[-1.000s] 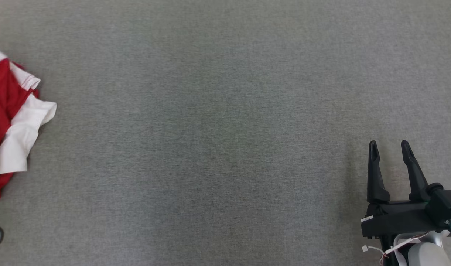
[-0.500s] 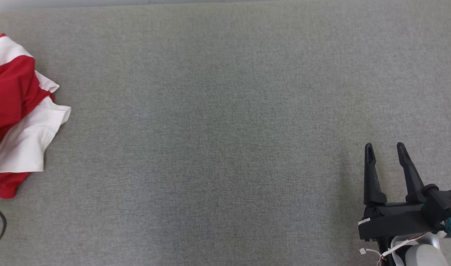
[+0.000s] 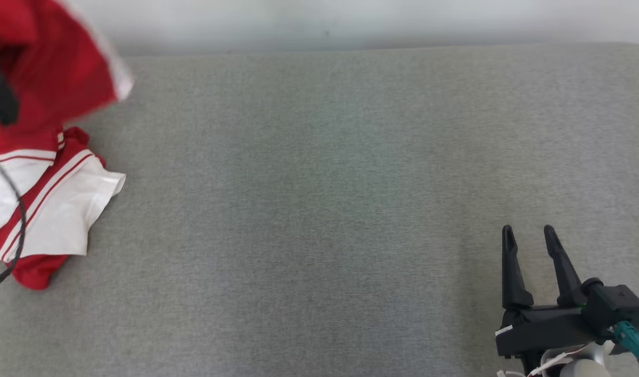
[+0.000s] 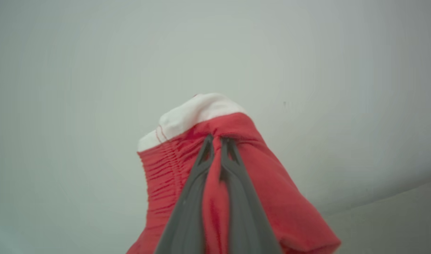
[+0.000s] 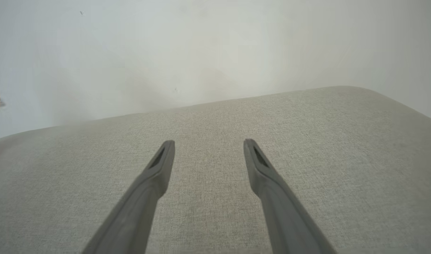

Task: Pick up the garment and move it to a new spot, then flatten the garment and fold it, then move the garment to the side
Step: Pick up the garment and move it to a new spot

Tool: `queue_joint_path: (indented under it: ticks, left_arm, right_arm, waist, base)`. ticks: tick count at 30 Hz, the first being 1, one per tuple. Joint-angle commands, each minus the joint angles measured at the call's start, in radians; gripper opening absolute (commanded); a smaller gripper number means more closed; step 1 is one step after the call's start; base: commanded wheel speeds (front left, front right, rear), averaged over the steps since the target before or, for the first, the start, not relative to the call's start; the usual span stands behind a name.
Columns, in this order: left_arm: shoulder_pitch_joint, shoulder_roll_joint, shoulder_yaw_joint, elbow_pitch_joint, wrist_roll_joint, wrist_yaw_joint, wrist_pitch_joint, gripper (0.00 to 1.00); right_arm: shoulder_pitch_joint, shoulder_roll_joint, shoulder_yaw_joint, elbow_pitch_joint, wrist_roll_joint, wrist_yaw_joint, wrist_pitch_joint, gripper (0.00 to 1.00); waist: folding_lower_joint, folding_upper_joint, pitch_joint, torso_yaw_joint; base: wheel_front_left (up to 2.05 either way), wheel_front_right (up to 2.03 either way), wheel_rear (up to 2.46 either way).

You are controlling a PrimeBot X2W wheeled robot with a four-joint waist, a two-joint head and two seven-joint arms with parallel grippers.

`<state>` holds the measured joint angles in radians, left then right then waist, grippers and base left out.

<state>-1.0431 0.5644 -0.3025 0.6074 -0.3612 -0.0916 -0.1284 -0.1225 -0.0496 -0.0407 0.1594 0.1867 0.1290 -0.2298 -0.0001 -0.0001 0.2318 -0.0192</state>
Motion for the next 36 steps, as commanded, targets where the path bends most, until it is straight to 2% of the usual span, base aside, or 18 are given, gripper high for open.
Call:
queue_joint_path:
  ticks: [1, 4, 10, 17, 22, 28, 32, 36]
  left_arm:
    - [-0.030, -0.031, -0.013, -0.046, -0.003, -0.003, 0.016, 0.00]
    - [-0.061, -0.062, -0.045, -0.107, 0.010, -0.007, 0.041, 0.00]
    - [-0.125, -0.200, -0.135, -0.218, -0.015, -0.020, 0.101, 0.00]
    - [-0.136, -0.330, -0.220, -0.175, -0.032, -0.023, 0.095, 0.00]
    - [-0.067, -0.421, -0.244, -0.150, -0.062, -0.004, 0.049, 0.00]
    - [0.051, -0.476, -0.286, -0.109, -0.082, 0.018, -0.028, 0.00]
    - [0.154, -0.486, -0.307, -0.063, -0.097, 0.032, -0.065, 0.00]
    - [0.272, -0.471, -0.310, -0.017, -0.106, 0.047, -0.097, 0.00]
  right_arm:
    - [0.013, -0.002, -0.002, 0.011, 0.010, 0.003, -0.011, 1.00]
    - [0.013, -0.001, -0.001, 0.025, 0.019, 0.003, -0.018, 1.00]
    - [0.005, -0.001, 0.005, 0.056, 0.038, 0.003, -0.028, 1.00]
    - [-0.013, -0.001, 0.019, 0.087, 0.062, 0.003, -0.036, 1.00]
    - [0.000, -0.001, 0.003, 0.075, 0.067, 0.003, -0.036, 1.00]
    - [0.004, -0.001, -0.007, 0.063, 0.060, 0.003, -0.036, 1.00]
    - [-0.004, -0.001, 0.000, 0.061, 0.057, 0.003, -0.036, 1.00]
    - [-0.002, -0.001, 0.008, 0.062, 0.050, 0.003, -0.036, 1.00]
  waist:
    - [0.0001, 0.0001, -0.024, -0.032]
    - [0.0001, 0.0001, -0.031, -0.054]
    - [0.0001, 0.0001, -0.041, -0.134]
    - [0.0001, 0.0001, -0.038, -0.244]
    - [0.0001, 0.0001, -0.035, -0.281]
    - [0.0001, 0.0001, -0.027, -0.275]
    - [0.0001, 0.0001, -0.023, -0.260]
    - [0.0001, 0.0001, -0.025, -0.240]
  base:
    - [0.00, 0.00, 0.00]
    - [0.00, 0.00, 0.00]
    - [0.00, 0.00, 0.00]
    - [0.00, 0.00, 0.00]
    - [0.00, 0.00, 0.00]
    - [0.00, 0.00, 0.00]
    - [0.00, 0.00, 0.00]
    - [0.00, 0.00, 0.00]
